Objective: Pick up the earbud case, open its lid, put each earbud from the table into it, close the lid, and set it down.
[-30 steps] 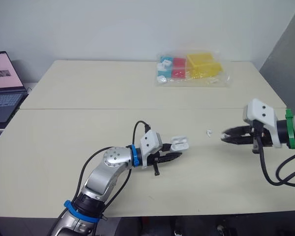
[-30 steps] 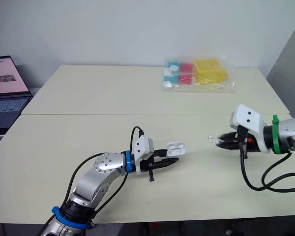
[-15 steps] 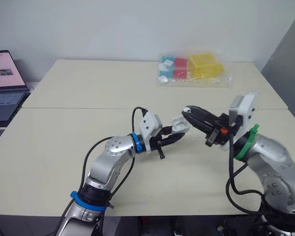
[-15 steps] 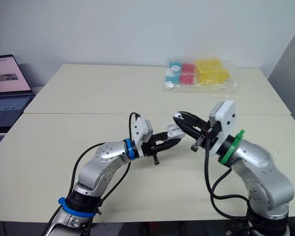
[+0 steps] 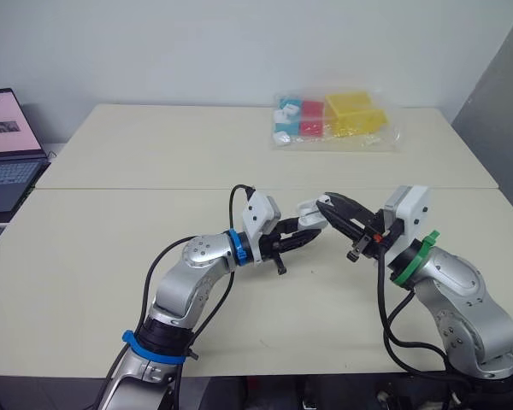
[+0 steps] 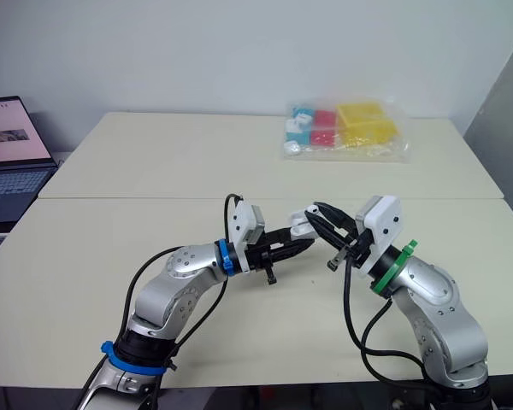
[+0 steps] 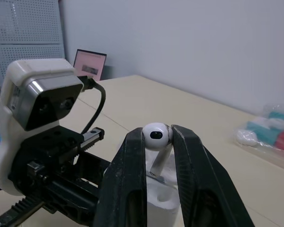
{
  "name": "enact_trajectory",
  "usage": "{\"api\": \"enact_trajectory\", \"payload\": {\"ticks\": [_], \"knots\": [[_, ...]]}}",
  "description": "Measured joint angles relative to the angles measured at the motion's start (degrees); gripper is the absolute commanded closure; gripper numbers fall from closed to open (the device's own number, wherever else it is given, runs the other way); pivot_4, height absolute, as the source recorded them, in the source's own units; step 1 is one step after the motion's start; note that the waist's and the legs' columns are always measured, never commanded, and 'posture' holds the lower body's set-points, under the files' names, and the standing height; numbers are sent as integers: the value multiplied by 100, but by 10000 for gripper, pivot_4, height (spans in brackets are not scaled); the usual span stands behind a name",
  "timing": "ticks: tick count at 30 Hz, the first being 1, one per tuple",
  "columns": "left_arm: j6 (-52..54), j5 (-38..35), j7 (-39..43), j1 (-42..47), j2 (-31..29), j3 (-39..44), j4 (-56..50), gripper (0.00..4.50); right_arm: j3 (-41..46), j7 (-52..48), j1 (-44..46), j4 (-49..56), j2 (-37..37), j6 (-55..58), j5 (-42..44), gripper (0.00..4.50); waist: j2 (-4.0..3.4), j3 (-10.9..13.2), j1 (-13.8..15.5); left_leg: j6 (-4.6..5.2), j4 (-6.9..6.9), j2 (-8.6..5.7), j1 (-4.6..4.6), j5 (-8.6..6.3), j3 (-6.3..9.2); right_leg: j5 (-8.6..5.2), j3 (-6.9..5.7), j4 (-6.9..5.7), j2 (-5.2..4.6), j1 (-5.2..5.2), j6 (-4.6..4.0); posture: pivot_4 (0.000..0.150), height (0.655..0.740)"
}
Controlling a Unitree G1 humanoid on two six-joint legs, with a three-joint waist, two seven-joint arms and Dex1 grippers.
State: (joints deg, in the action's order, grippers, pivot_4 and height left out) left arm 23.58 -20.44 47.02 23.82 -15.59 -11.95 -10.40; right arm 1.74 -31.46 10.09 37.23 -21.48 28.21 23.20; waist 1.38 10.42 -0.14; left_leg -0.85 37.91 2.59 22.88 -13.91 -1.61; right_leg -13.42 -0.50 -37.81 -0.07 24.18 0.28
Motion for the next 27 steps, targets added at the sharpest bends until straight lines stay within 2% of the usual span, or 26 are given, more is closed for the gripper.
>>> {"api": "enact_trajectory", "payload": {"ticks": [27], "knots": [[239,-186,-5,6,-83,-4,-37,37335,-419,-312,-284,-836,-233,-1426,-610,40774,0,0,1,0,-1,0,1,0,2,-1,0,2,0,0,-1,1500,7400]]}}
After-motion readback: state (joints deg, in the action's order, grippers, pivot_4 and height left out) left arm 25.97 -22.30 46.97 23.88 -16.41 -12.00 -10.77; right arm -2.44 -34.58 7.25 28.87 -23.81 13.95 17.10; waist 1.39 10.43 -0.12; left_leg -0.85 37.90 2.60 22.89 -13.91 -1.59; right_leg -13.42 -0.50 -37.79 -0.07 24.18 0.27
